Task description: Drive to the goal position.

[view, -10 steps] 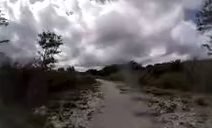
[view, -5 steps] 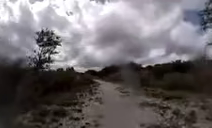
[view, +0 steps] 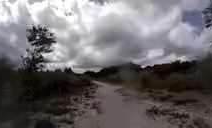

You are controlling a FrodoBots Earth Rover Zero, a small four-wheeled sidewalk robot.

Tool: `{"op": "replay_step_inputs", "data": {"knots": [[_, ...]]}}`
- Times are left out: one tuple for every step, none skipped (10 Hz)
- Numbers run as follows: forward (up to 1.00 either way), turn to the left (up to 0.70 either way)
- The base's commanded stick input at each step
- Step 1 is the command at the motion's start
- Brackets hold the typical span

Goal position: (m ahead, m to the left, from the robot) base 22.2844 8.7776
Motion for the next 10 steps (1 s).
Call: {"op": "replay_step_inputs", "data": {"knots": [[0.69, 0.01], [0.69, 0.01], [0.69, 0.01], [0.69, 0.01], [0.69, 0.01], [0.69, 0.01], [0.69, 0.01], [0.69, 0.01], [0.69, 0.01], [0.69, 0.01]]}}
